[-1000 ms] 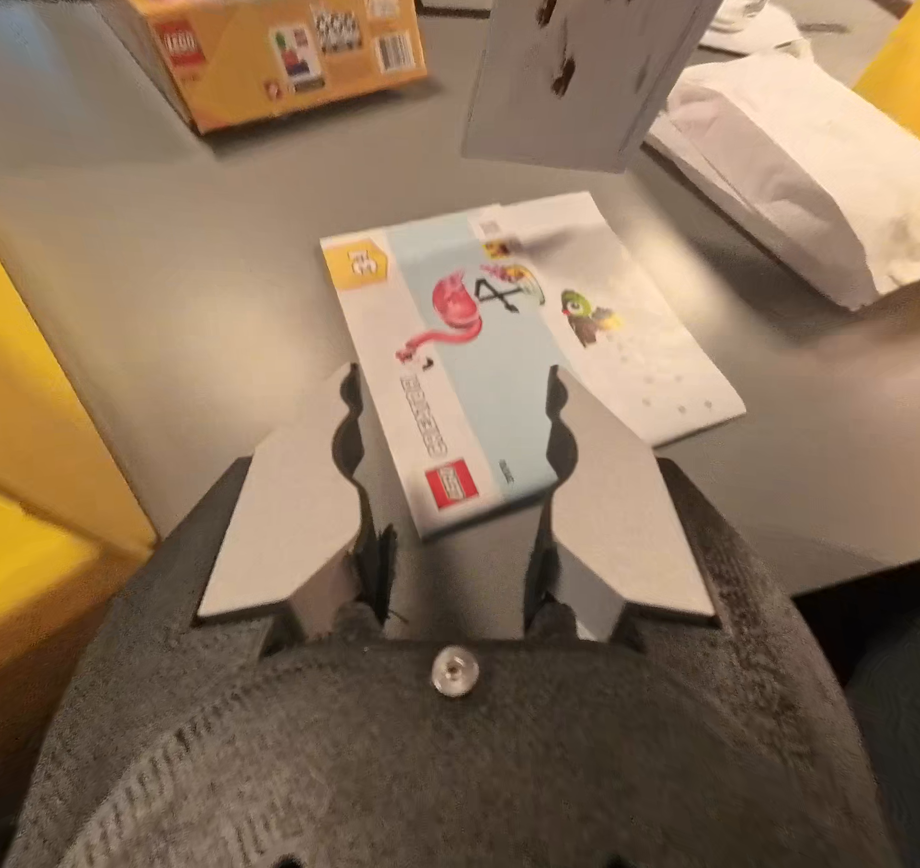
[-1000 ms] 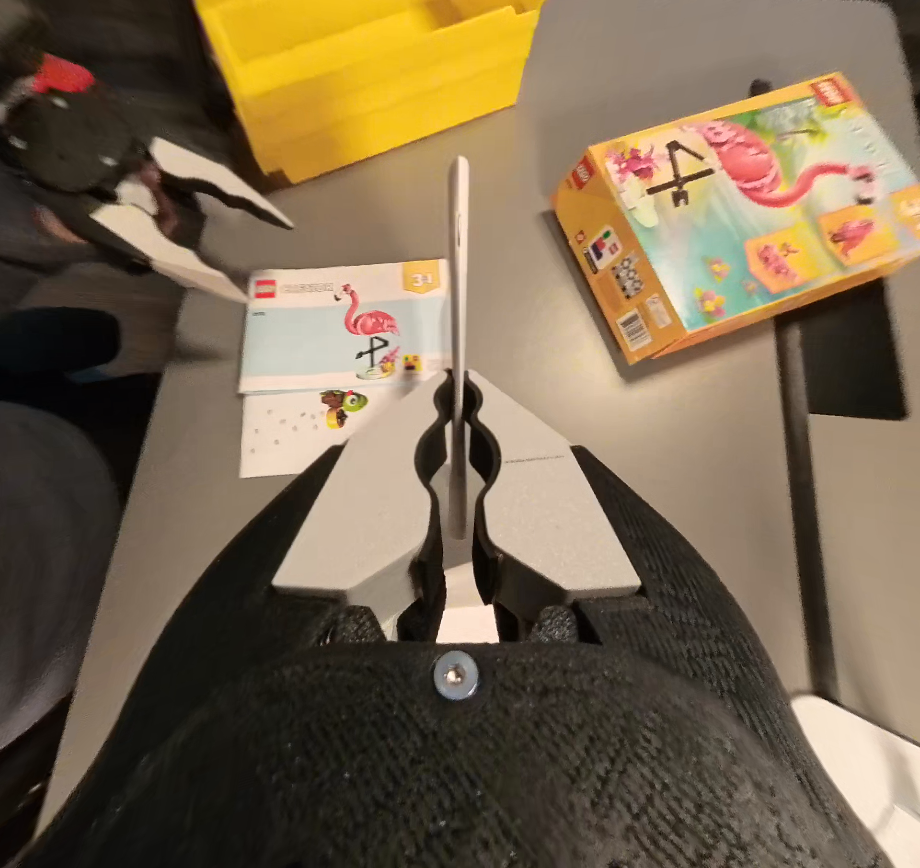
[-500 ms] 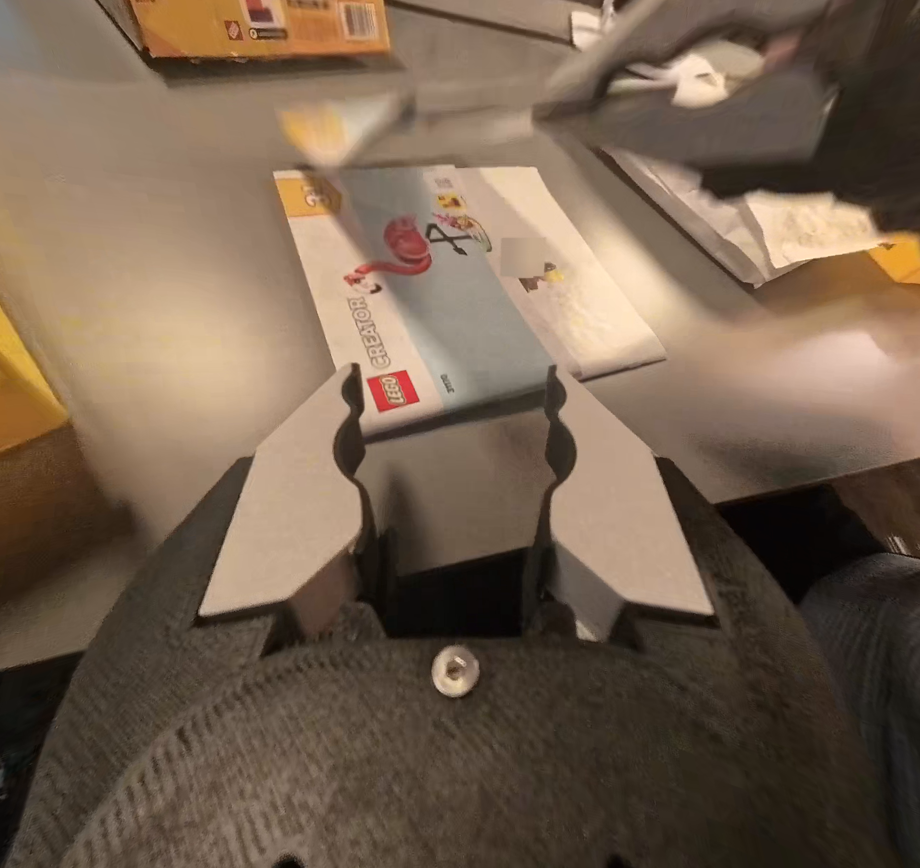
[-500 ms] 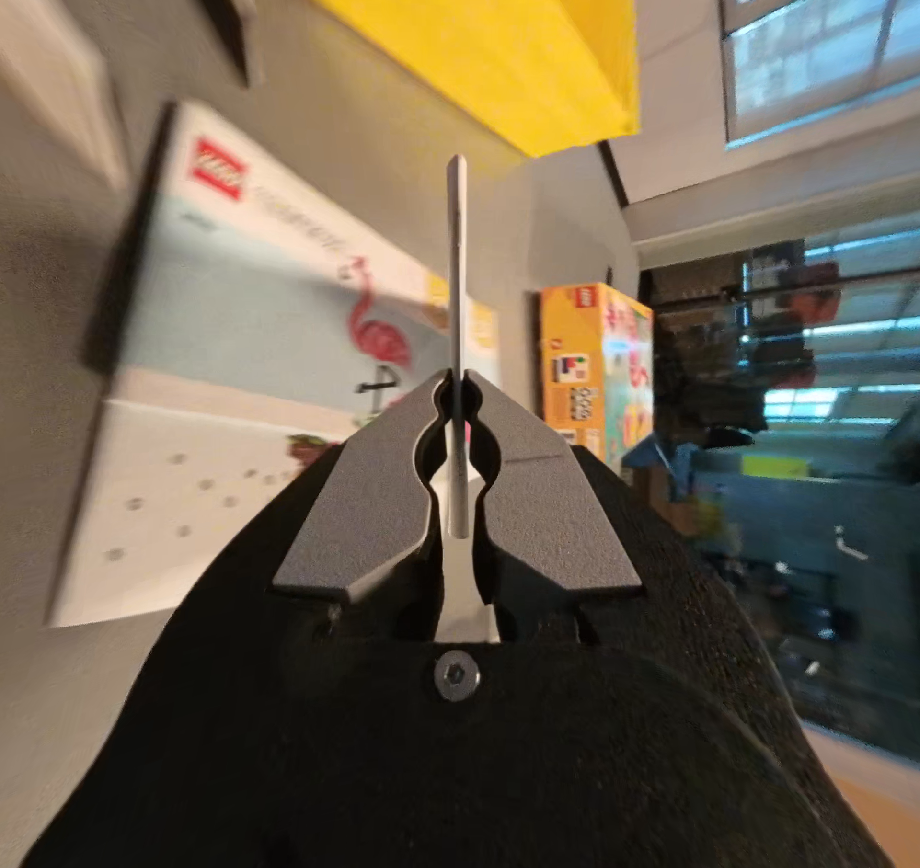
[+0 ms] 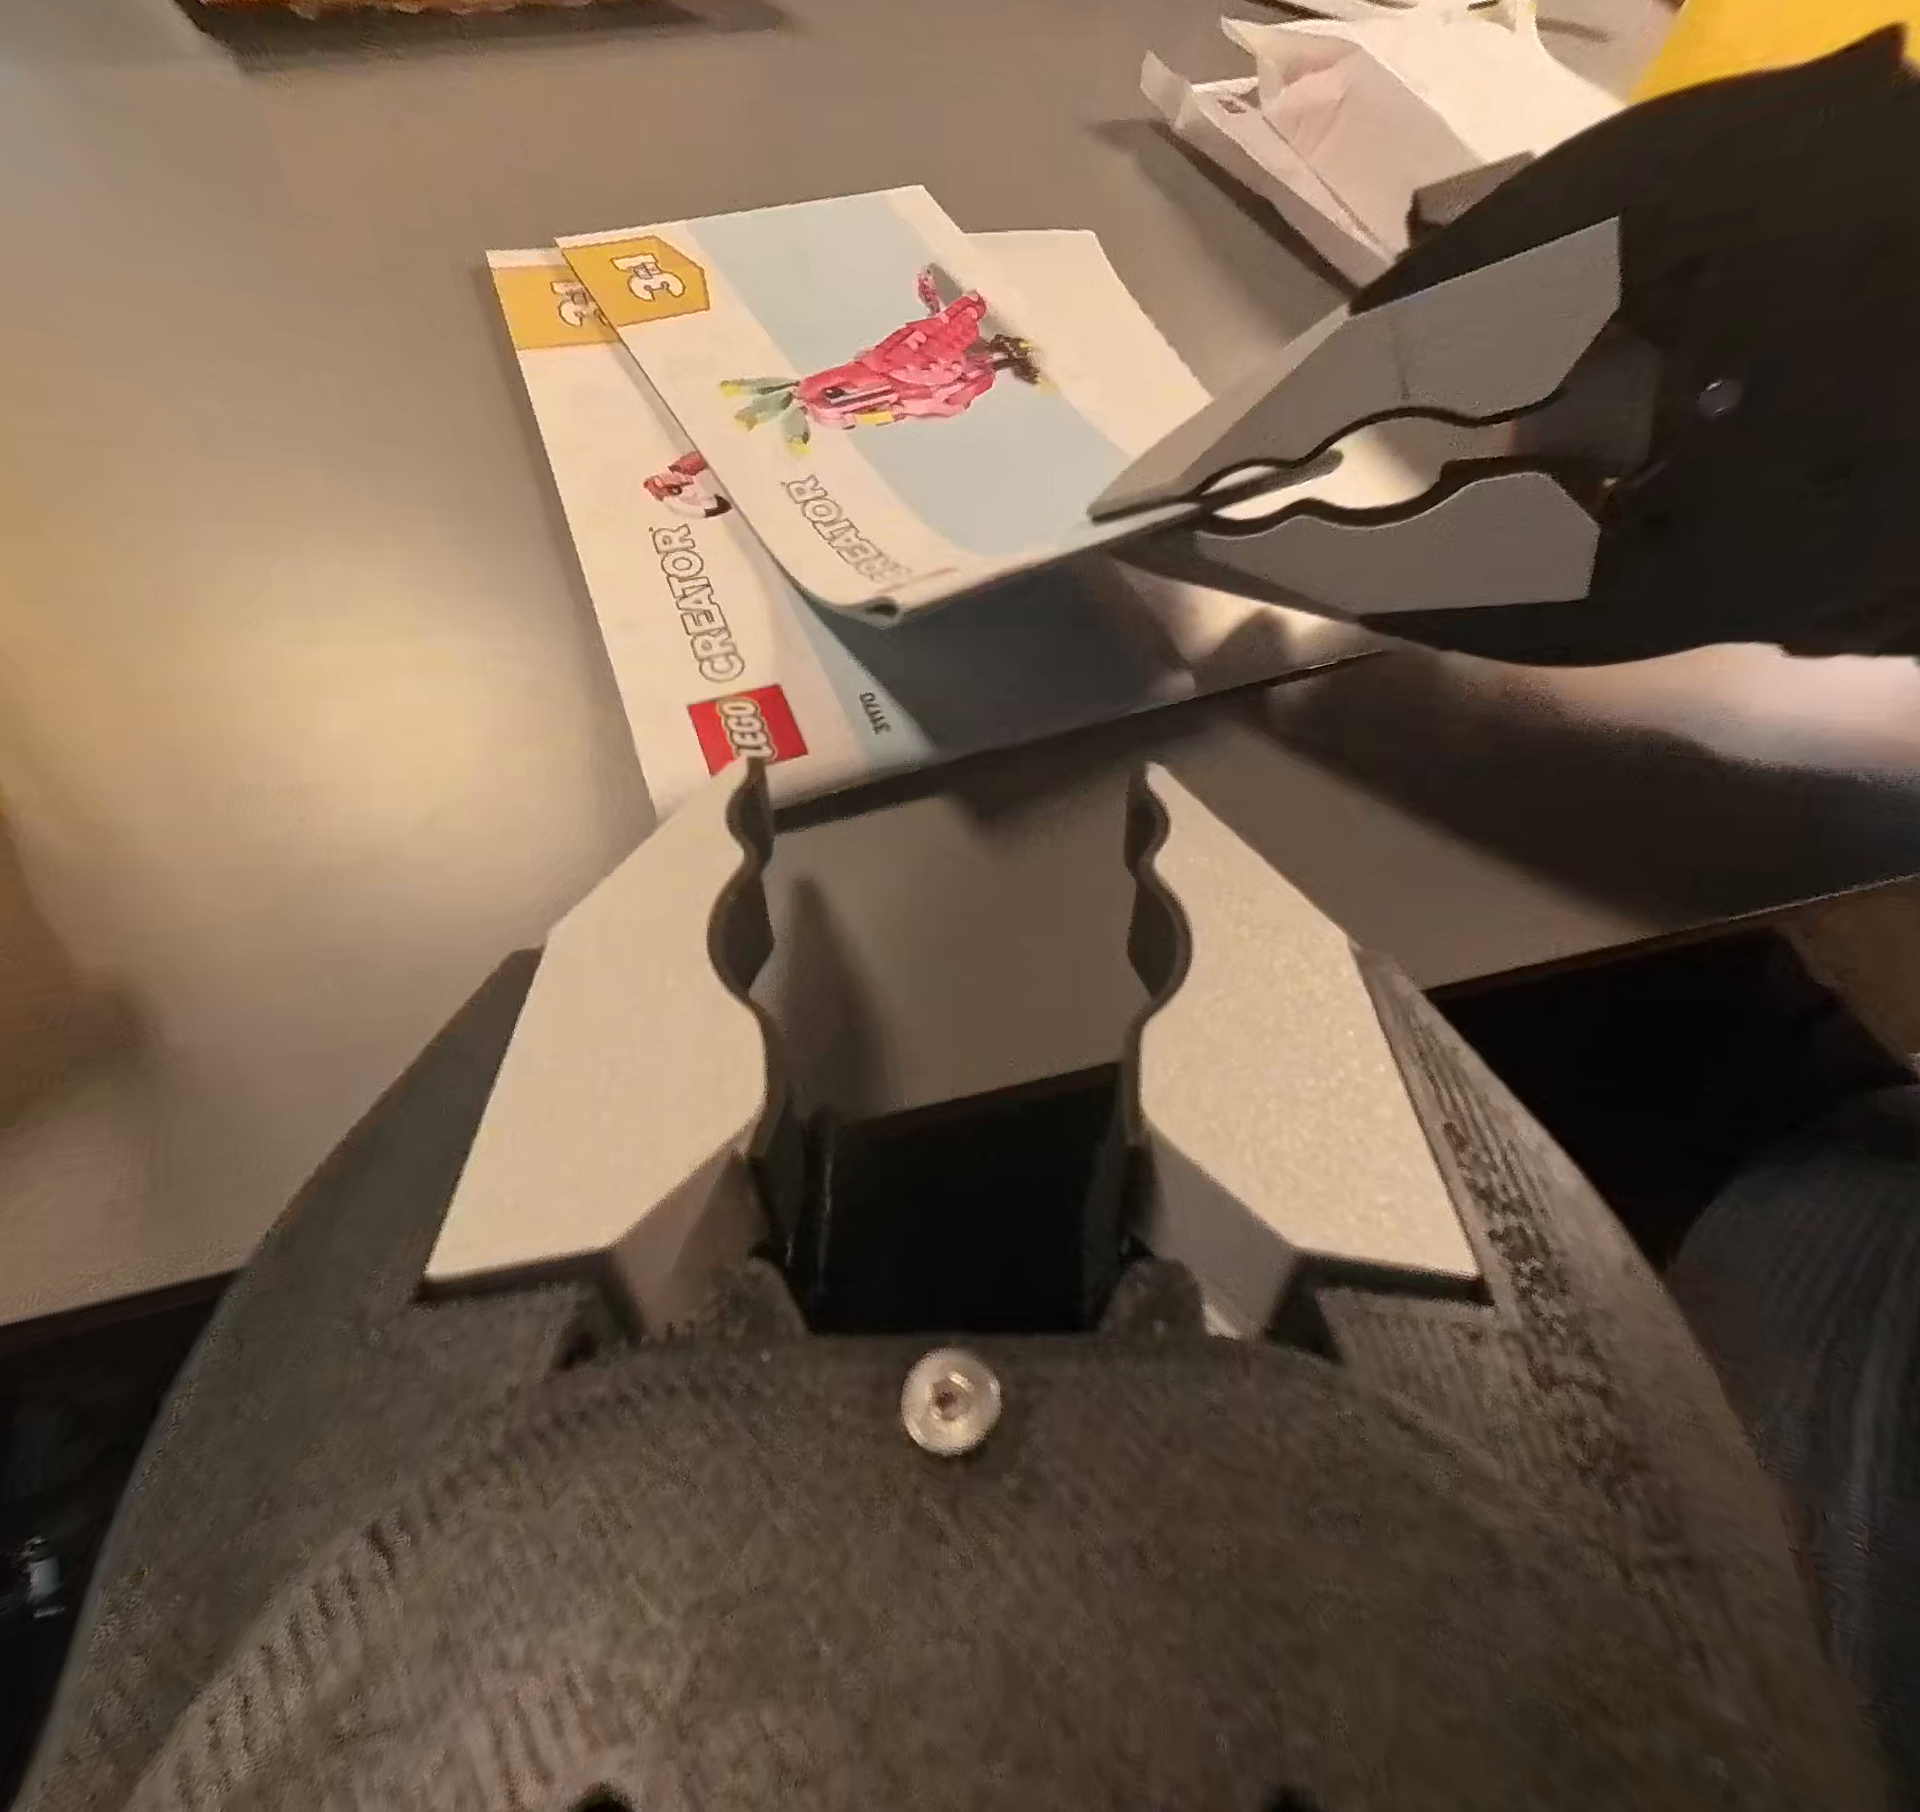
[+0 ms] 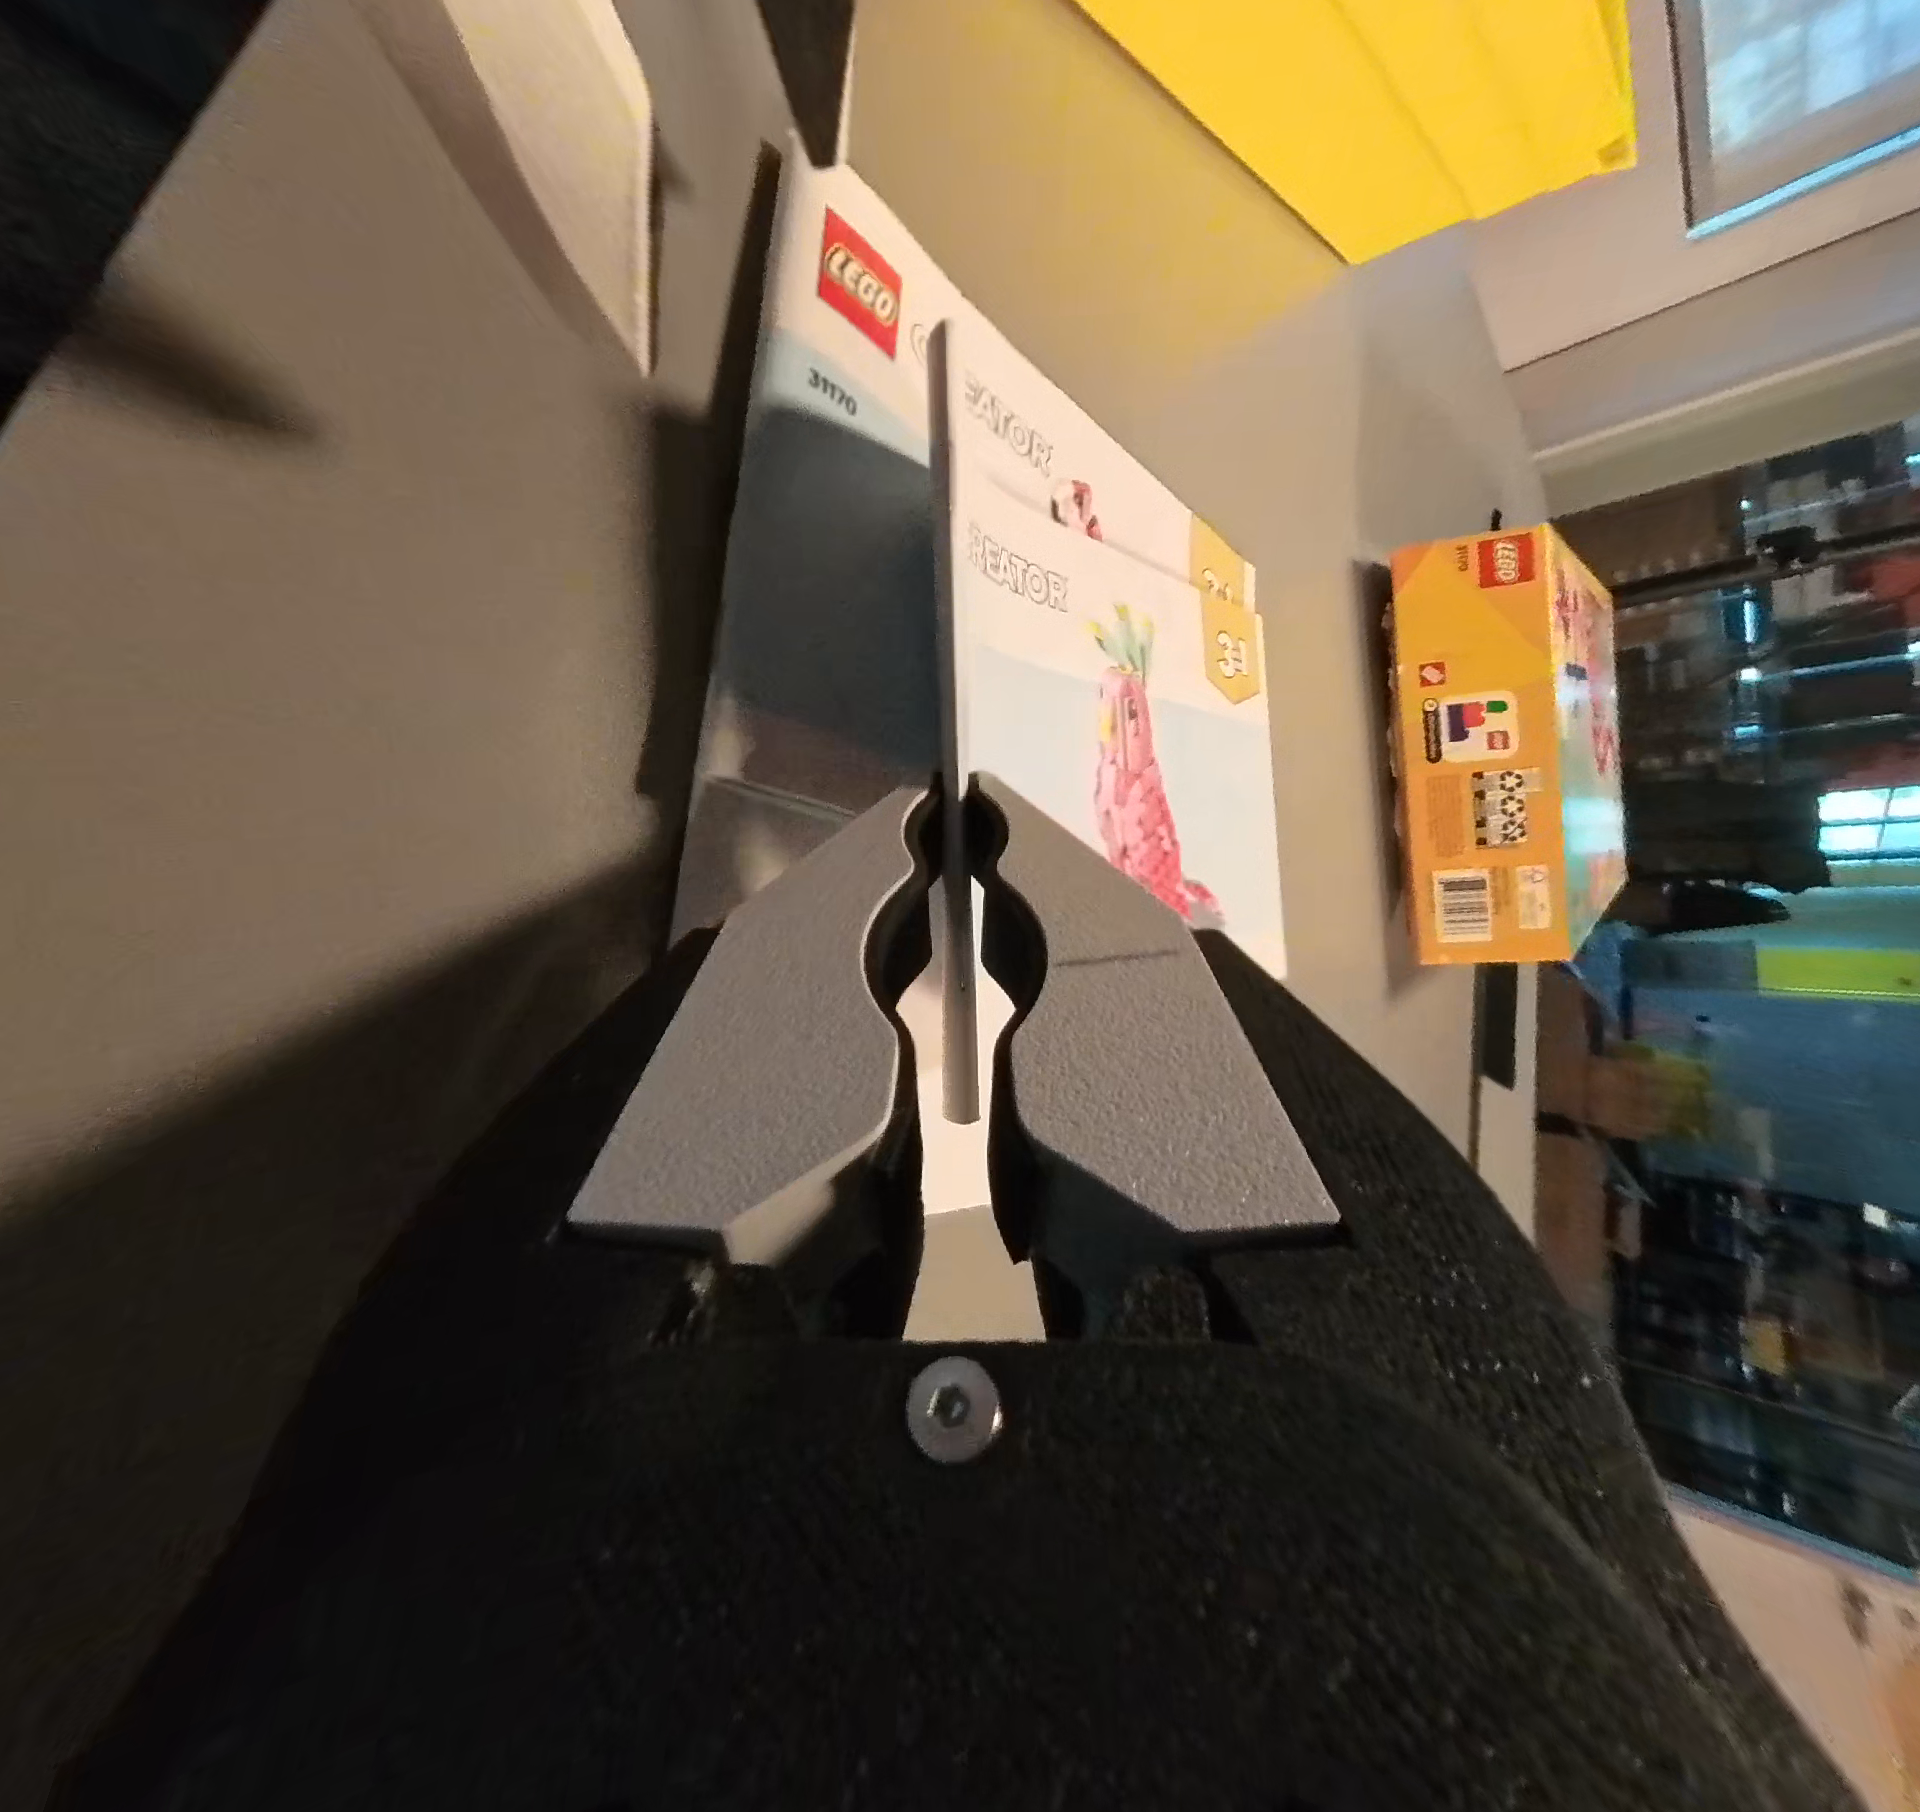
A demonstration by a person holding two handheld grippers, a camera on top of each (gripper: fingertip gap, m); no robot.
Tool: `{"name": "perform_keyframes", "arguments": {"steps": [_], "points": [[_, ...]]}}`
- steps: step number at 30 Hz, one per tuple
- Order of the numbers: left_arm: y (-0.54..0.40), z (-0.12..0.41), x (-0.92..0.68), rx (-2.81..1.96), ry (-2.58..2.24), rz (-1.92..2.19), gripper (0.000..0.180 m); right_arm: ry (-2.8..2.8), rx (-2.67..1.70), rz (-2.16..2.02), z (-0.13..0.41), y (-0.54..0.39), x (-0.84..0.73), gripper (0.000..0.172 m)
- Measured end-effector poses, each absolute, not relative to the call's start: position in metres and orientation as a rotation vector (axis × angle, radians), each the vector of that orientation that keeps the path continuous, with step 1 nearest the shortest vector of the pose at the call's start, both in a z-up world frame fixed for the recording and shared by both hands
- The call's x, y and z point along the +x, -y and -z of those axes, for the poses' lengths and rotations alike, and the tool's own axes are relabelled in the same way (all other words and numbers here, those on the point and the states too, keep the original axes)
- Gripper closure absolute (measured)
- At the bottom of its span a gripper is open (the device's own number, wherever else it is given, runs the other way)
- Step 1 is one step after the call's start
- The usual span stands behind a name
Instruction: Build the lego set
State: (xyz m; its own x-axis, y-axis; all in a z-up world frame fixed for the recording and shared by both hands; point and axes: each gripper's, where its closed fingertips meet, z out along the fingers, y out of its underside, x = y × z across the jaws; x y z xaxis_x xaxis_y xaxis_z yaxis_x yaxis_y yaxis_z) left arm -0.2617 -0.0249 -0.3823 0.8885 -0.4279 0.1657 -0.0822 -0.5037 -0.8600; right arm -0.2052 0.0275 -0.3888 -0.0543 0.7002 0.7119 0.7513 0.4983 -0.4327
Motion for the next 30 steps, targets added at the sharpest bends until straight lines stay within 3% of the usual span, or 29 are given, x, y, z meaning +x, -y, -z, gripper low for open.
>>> {"name": "perform_keyframes", "arguments": {"steps": [3, 10, 18, 19, 23, 26, 30], "points": [[0.018, 0.381, -0.266, -2.073, -0.406, 0.351, 0.112, 1.755, -1.248, 0.042, 0.39, -0.028, -0.202, 0.169], [0.006, 0.389, -0.264, -2.115, -0.567, 0.213, 0.095, 1.66, -1.369, 0.16, 0.384, -0.048, -0.17, 0.172], [0.002, 0.397, -0.251, -2.096, -0.815, 0.135, 0.096, 1.561, -1.709, 0.31, 0.386, -0.044, -0.091, 0.171], [0.001, 0.396, -0.25, -2.094, -0.829, 0.147, 0.096, 1.575, -1.754, 0.206, 0.391, -0.034, -0.09, 0.167], [0.002, 0.386, -0.247, -2.021, -0.911, 0.168, 0.107, 1.501, -1.916, -0.377, 0.371, 0.003, -0.101, 0.114], [0.002, 0.378, -0.241, -1.964, -0.985, 0.157, 0.111, 1.478, -1.817, -0.642, 0.341, 0.016, -0.118, 0.11], [-0.004, 0.39, -0.25, -2.026, -1.064, 0.097, 0.107, 1.605, -1.828, -0.702, 0.362, 0.026, -0.142, 0.108]]}}
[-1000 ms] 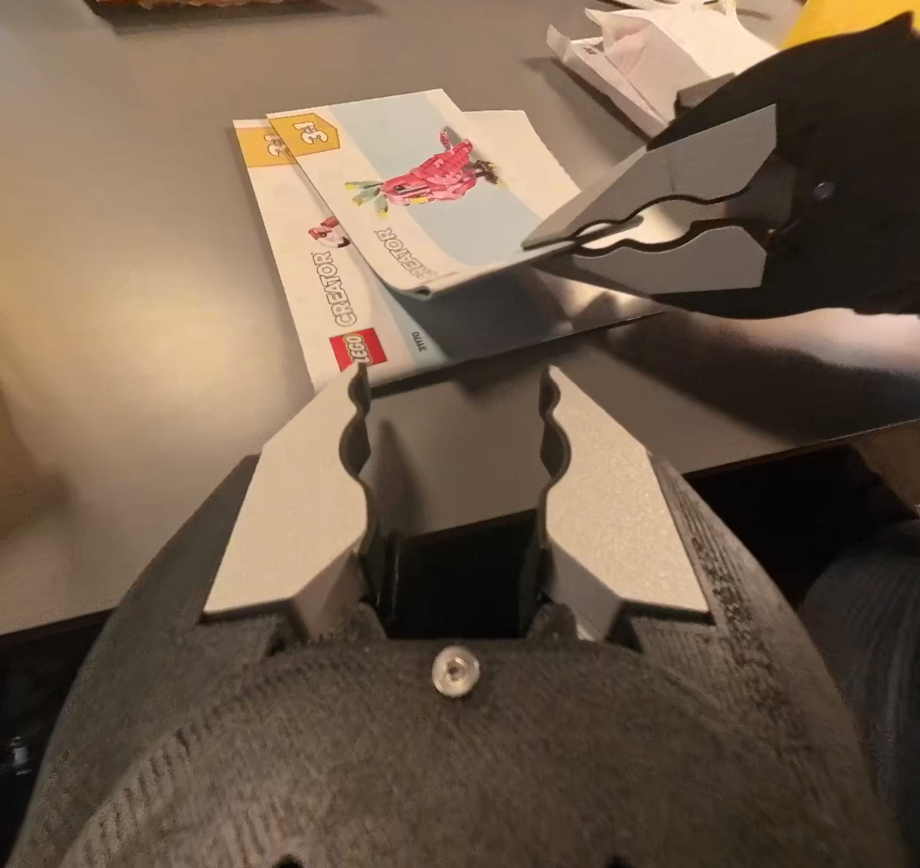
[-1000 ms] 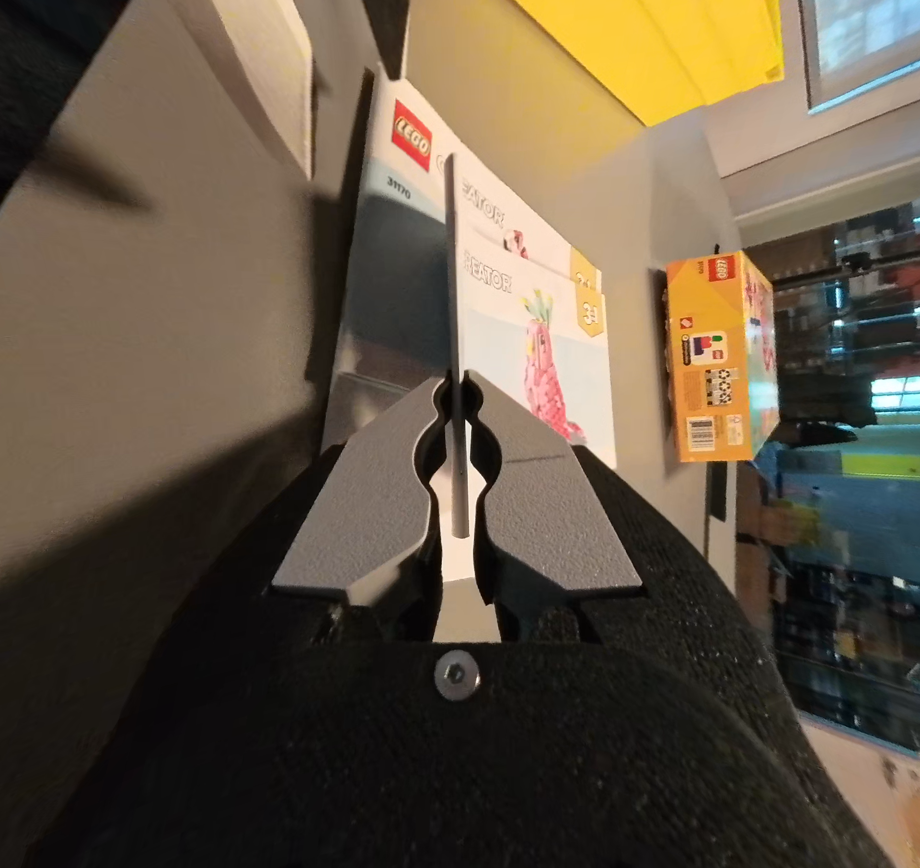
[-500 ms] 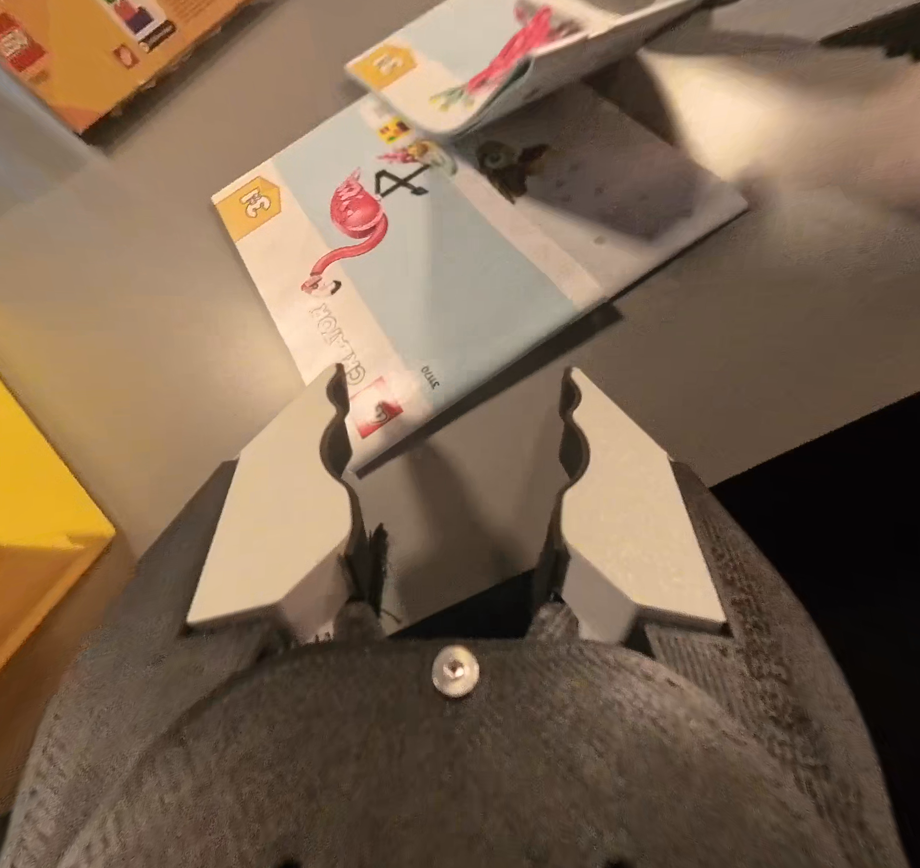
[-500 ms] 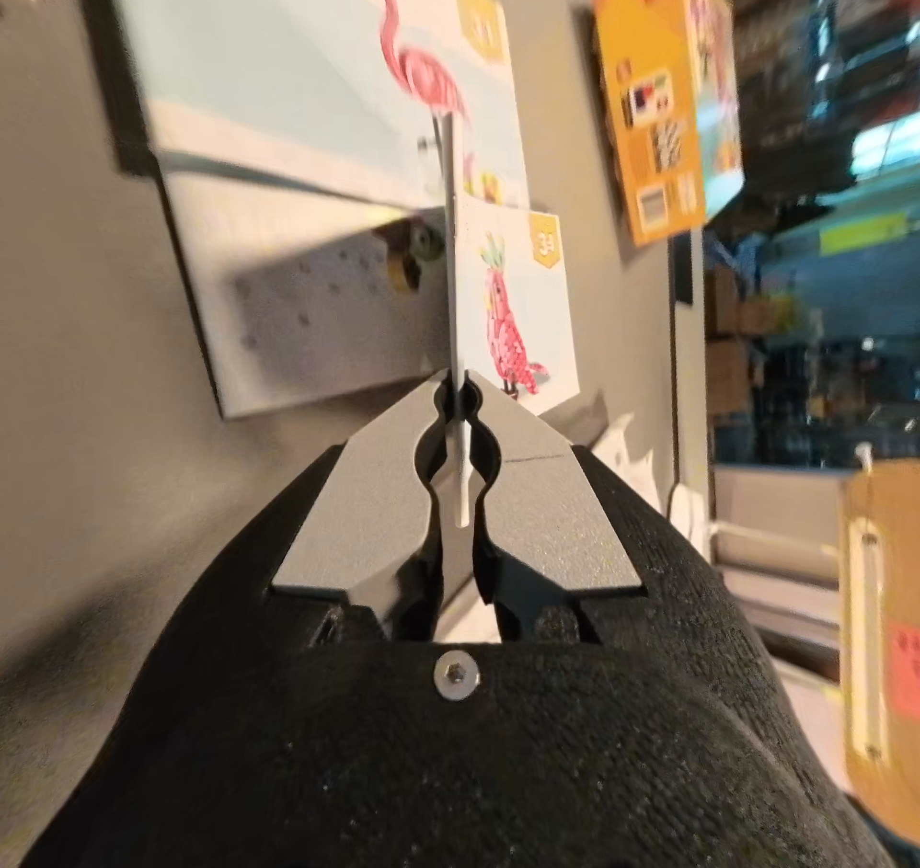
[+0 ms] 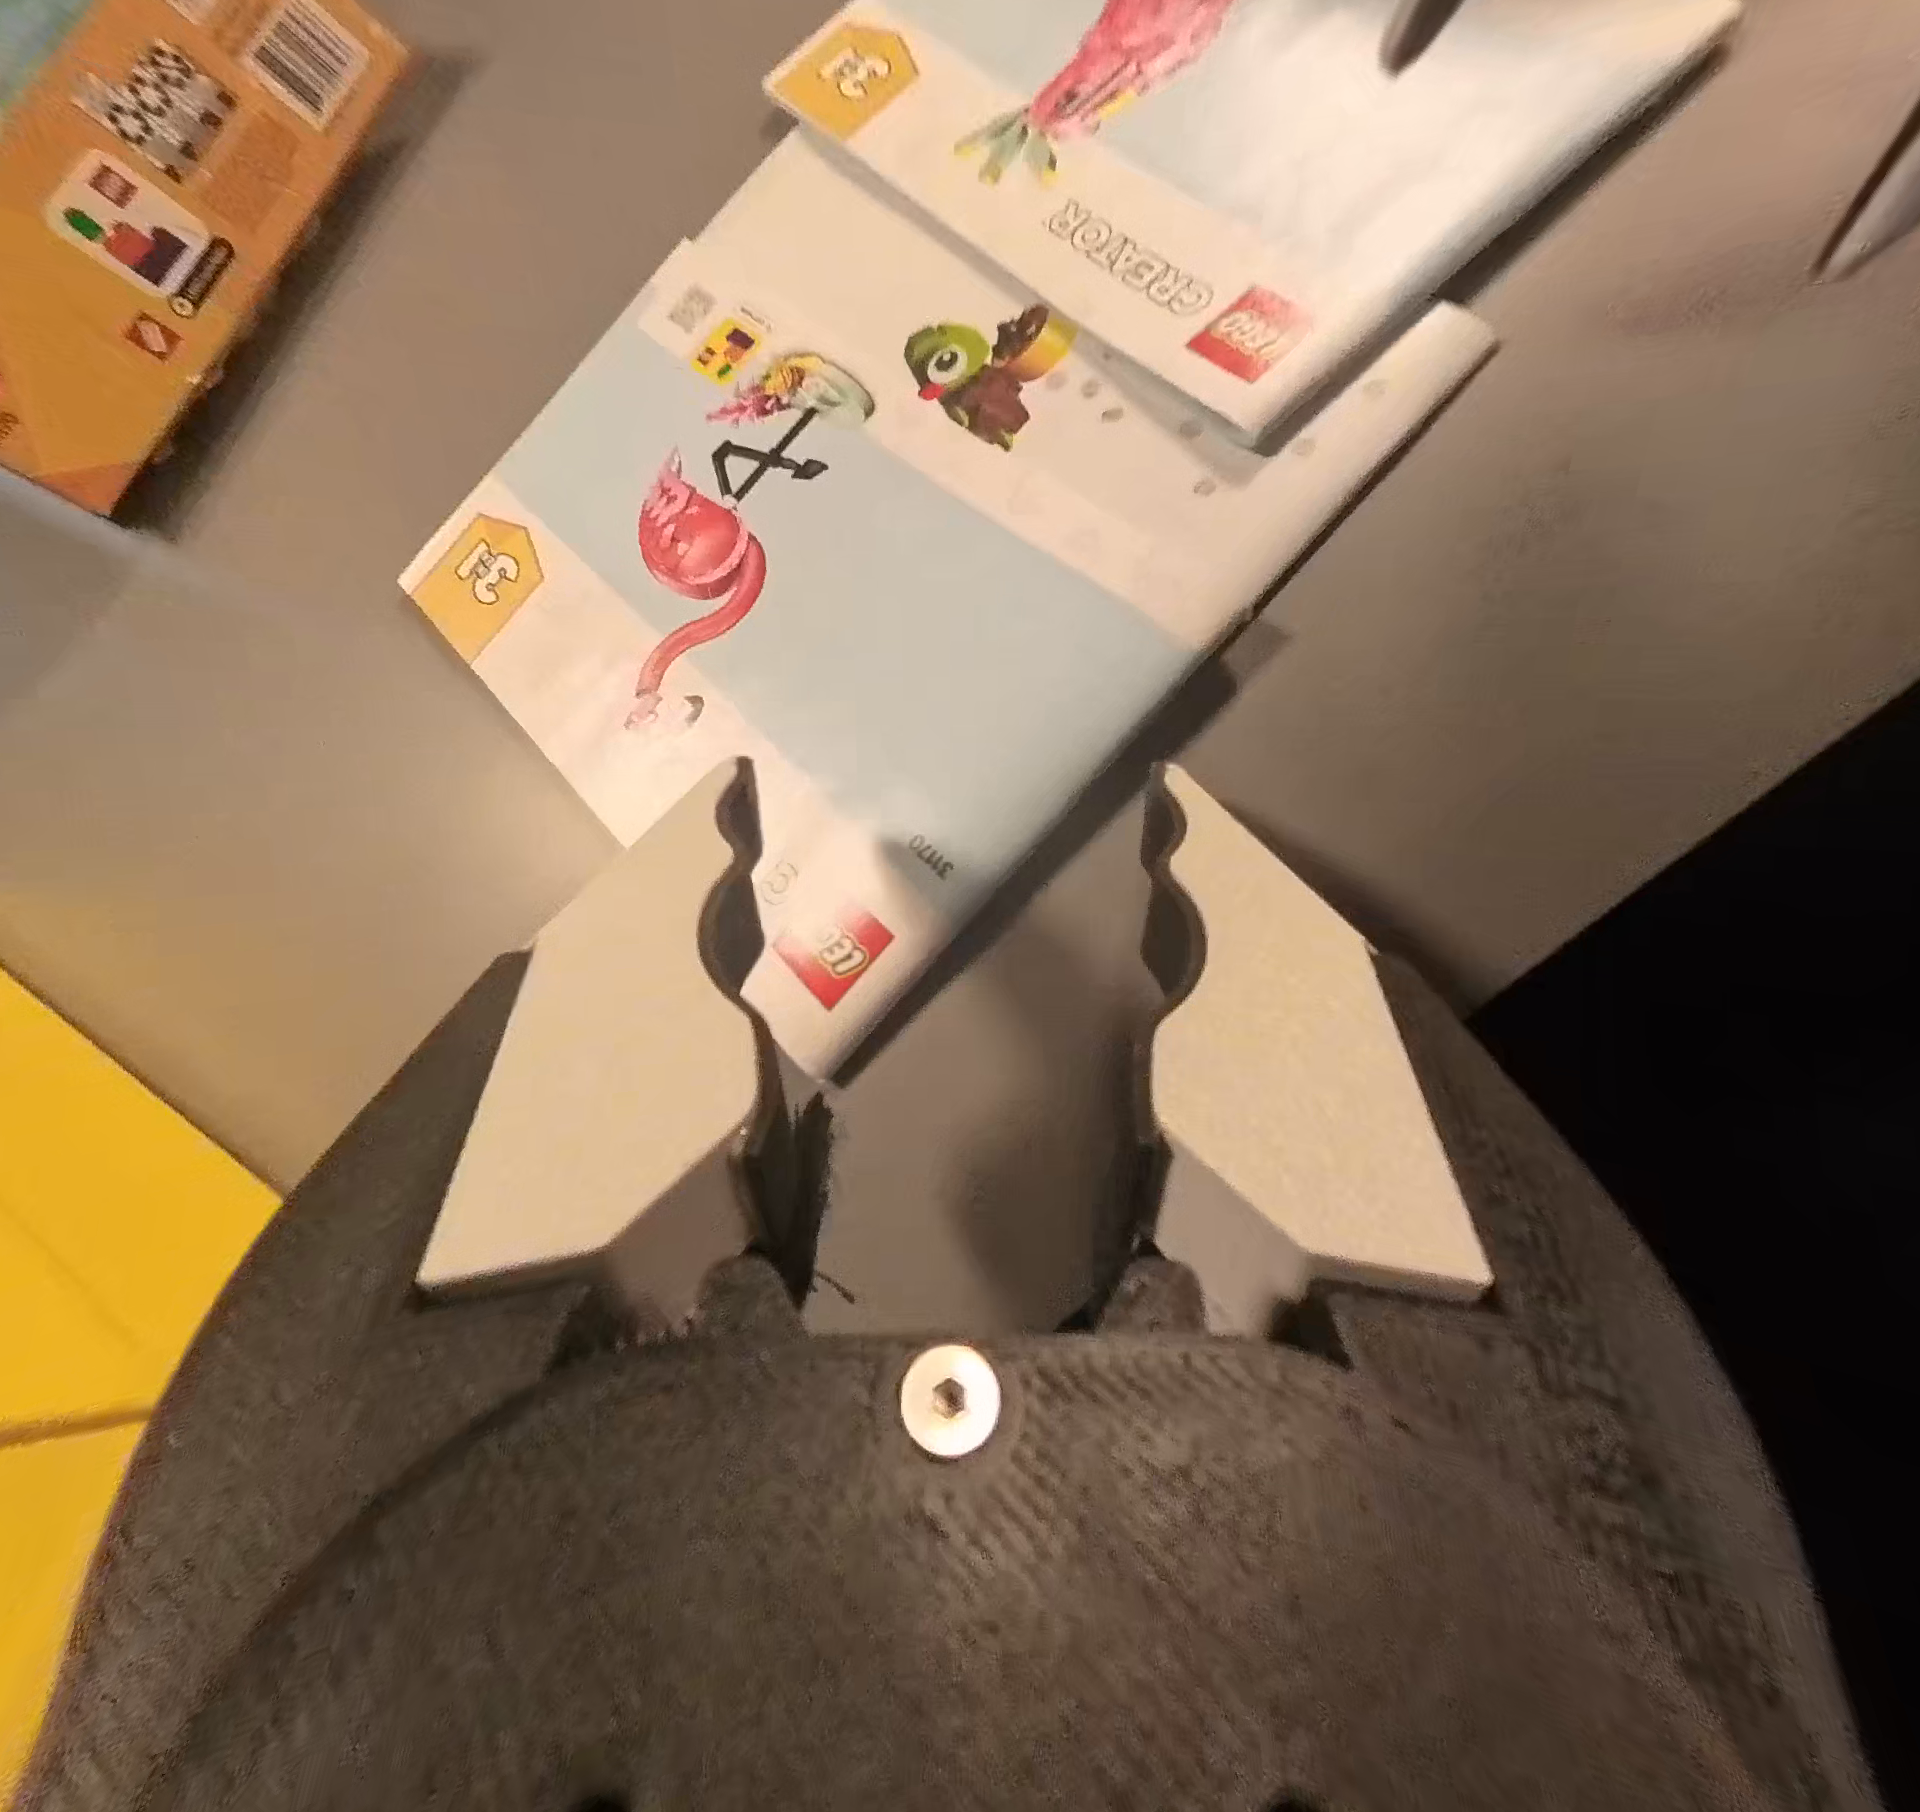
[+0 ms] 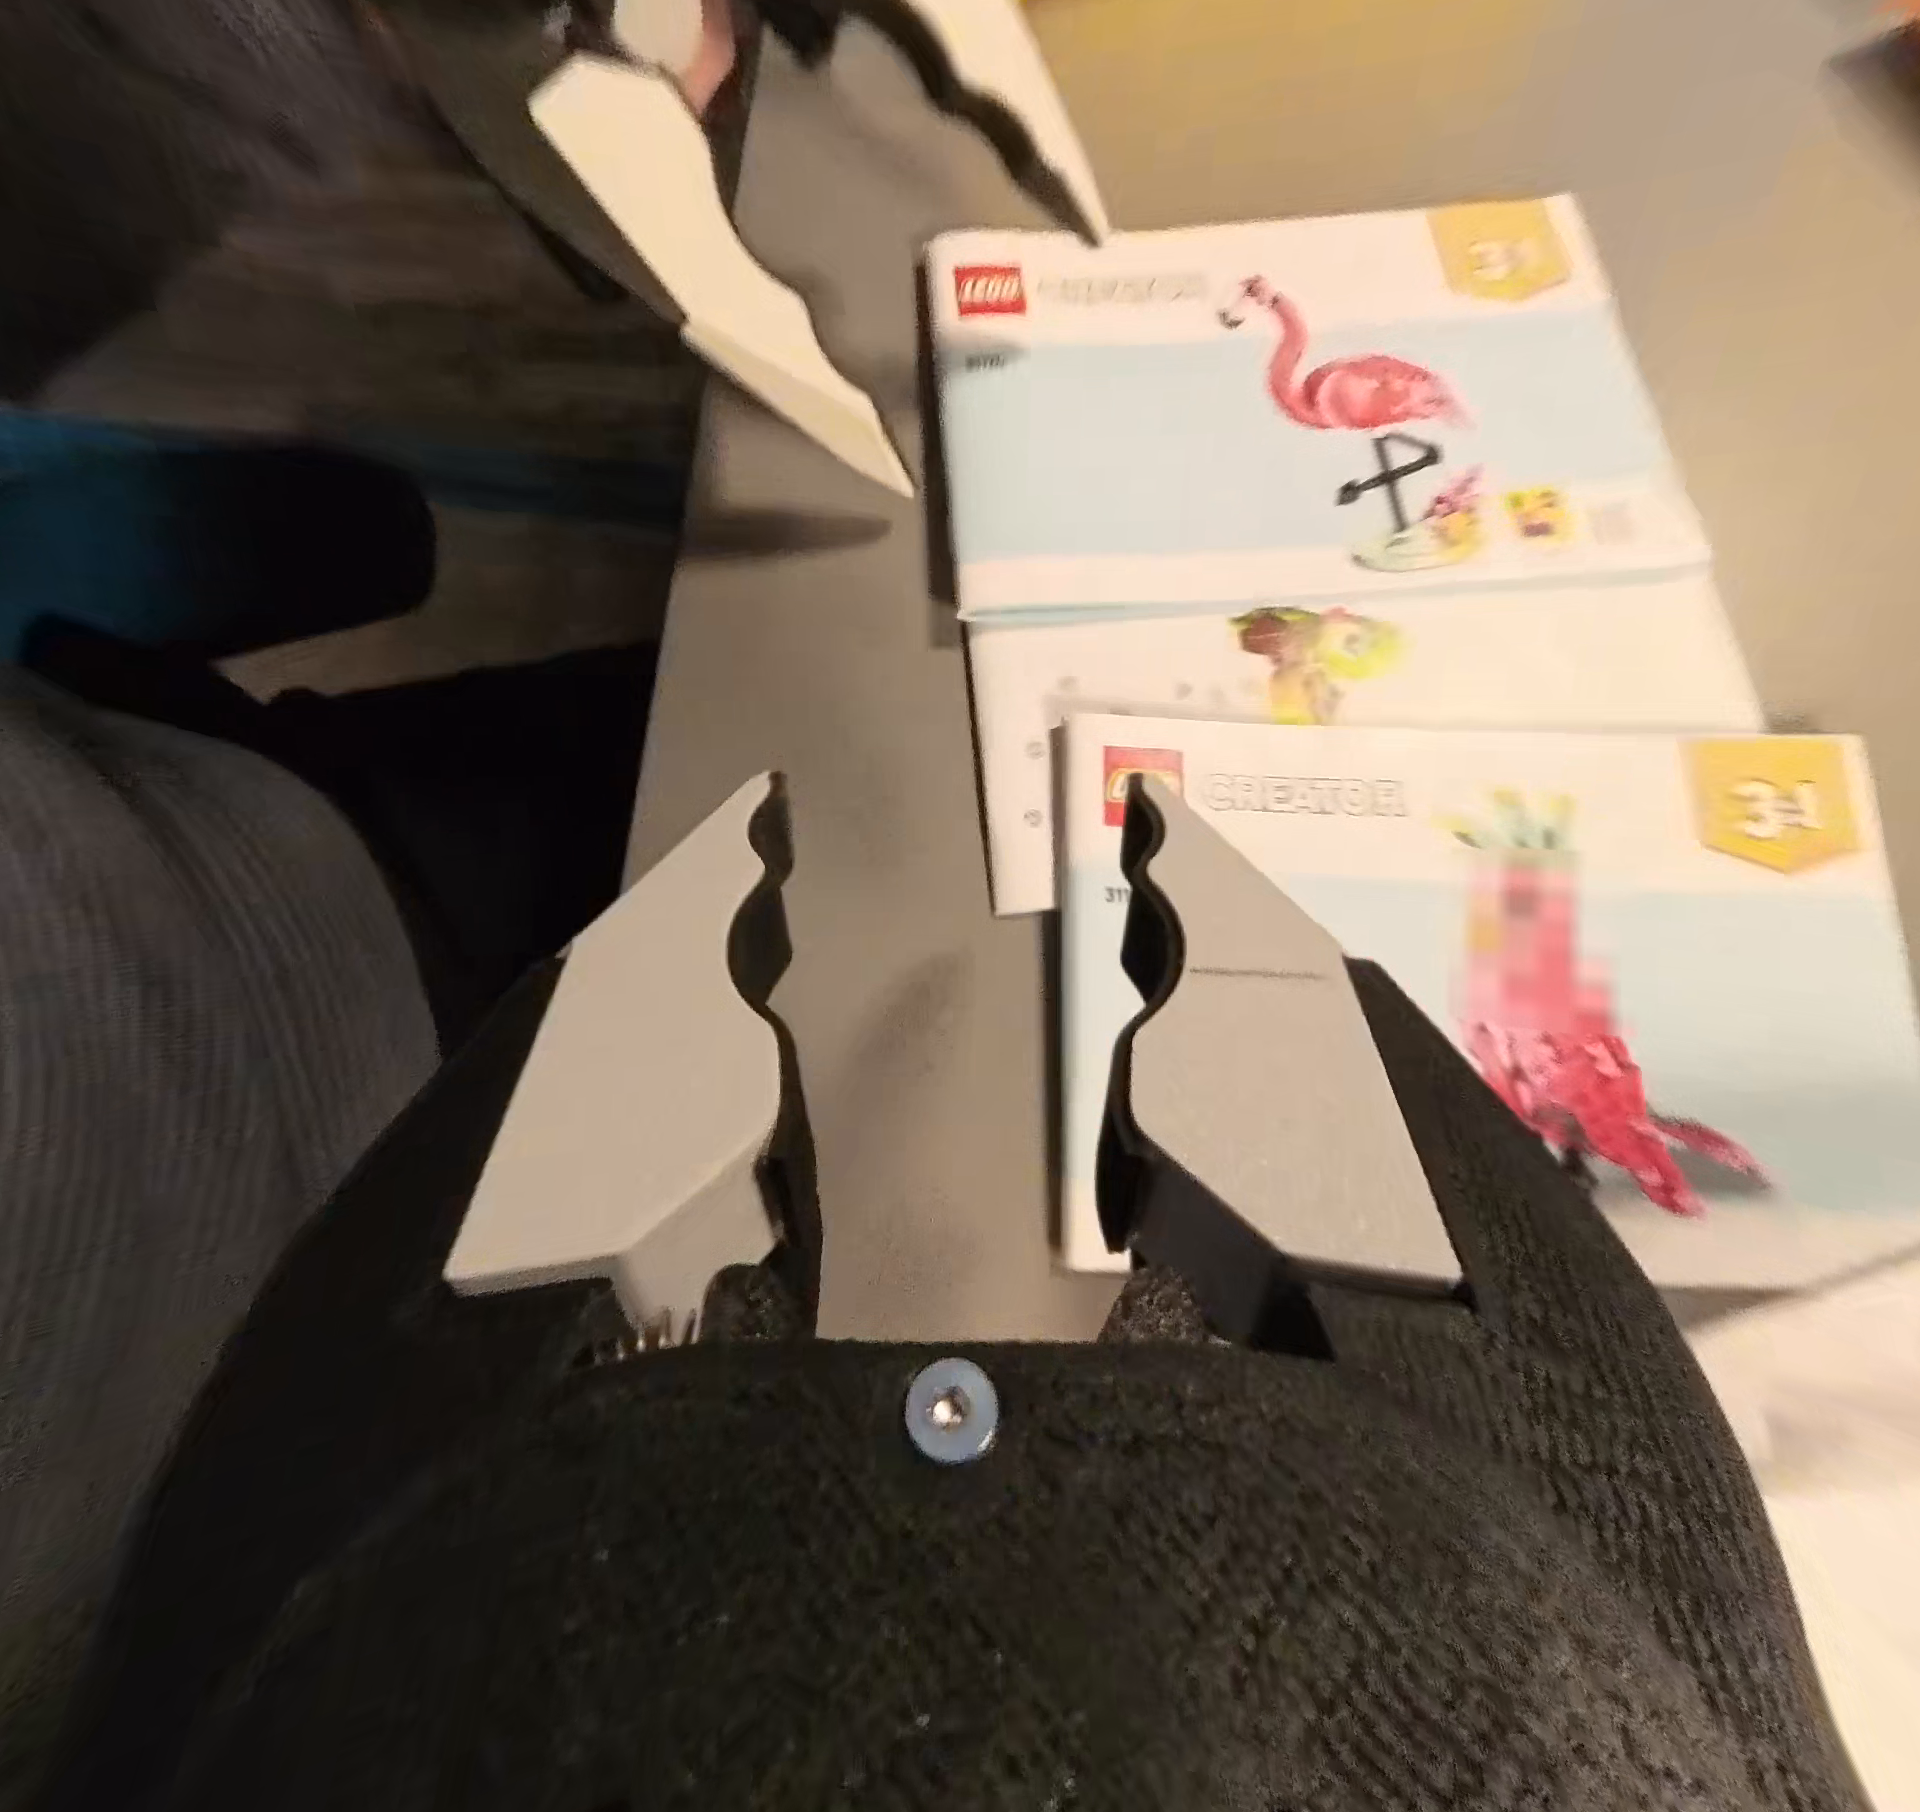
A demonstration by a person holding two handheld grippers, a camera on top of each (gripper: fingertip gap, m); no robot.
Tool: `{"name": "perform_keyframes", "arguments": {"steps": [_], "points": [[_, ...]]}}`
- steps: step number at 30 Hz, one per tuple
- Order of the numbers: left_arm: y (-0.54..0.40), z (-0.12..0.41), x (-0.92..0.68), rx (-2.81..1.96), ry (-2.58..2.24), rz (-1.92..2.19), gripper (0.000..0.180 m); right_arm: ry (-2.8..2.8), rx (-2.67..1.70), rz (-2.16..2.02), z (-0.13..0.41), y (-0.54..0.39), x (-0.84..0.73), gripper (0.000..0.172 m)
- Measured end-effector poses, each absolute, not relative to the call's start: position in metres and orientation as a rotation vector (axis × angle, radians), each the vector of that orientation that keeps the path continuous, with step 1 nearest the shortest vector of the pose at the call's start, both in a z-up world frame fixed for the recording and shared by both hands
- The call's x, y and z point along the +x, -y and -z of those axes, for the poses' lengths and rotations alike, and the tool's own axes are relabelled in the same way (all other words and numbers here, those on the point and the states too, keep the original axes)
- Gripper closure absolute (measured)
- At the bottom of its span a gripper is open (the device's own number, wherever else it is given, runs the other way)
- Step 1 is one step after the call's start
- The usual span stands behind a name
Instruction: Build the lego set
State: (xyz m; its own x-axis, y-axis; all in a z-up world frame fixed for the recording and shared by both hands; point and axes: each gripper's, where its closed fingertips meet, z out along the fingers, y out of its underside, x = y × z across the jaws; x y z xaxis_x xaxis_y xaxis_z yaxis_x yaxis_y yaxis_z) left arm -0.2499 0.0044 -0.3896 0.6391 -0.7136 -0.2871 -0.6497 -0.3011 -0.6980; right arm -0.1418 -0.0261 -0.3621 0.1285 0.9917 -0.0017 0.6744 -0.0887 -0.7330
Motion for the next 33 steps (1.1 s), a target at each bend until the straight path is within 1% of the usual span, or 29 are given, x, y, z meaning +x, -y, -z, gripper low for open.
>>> {"name": "perform_keyframes", "arguments": {"steps": [3, 6, 10, 12, 15, 18, 22, 23, 24, 25, 27, 28, 30, 31, 33], "points": [[-0.004, 0.399, -0.253, -2.059, -1.146, 0.1, 0.112, 1.695, -1.847, -0.657, 0.387, 0.028, -0.156, 0.108], [-0.001, 0.4, -0.256, -2.037, -1.267, 0.03, 0.136, 1.727, -1.838, -0.611, 0.396, 0.025, -0.166, 0.109], [0.0, 0.401, -0.253, -1.931, -1.461, -0.13, 0.154, 1.71, -1.812, -0.628, 0.391, 0.022, -0.177, 0.111], [-0.003, 0.404, -0.253, -1.88, -1.527, -0.227, 0.169, 1.699, -1.794, -0.621, 0.388, 0.016, -0.18, 0.111], [-0.017, 0.404, -0.257, -1.789, -1.539, -0.427, 0.174, 1.667, -1.79, -0.601, 0.386, 0.008, -0.179, 0.111], [-0.036, 0.396, -0.265, -1.735, -1.437, -0.58, 0.177, 1.658, -1.807, -0.536, 0.393, 0.0, -0.171, 0.112], [-0.069, 0.392, -0.289, -1.793, -1.274, -0.71, 0.179, 1.559, -1.917, -0.527, 0.4, -0.006, -0.157, 0.112], [-0.079, 0.397, -0.297, -1.845, -1.233, -0.698, 0.179, 1.51, -1.944, -0.554, 0.398, -0.007, -0.153, 0.113], [-0.088, 0.404, -0.305, -1.911, -1.179, -0.668, 0.178, 1.462, -1.974, -0.61, 0.396, -0.007, -0.151, 0.118], [-0.097, 0.403, -0.312, -1.925, -1.108, -0.656, 0.18, 1.412, -2.011, -0.667, 0.394, -0.006, -0.147, 0.122], [-0.097, 0.393, -0.307, -1.907, -1.057, -0.533, 0.178, 1.322, -2.05, -0.69, 0.391, -0.012, -0.136, 0.123], [-0.089, 0.383, -0.292, -1.863, -1.051, -0.417, 0.174, 1.293, -2.057, -0.657, 0.391, -0.016, -0.129, 0.125], [-0.06, 0.369, -0.249, -1.772, -1.104, -0.104, 0.168, 1.275, -2.079, -0.592, 0.396, -0.022, -0.116, 0.135], [-0.045, 0.364, -0.228, -1.735, -1.139, 0.035, 0.168, 1.281, -2.095, -0.578, 0.4, -0.022, -0.113, 0.137], [-0.025, 0.366, -0.201, -1.72, -1.204, 0.17, 0.177, 1.262, -2.106, -0.595, 0.402, -0.022, -0.113, 0.141]]}}
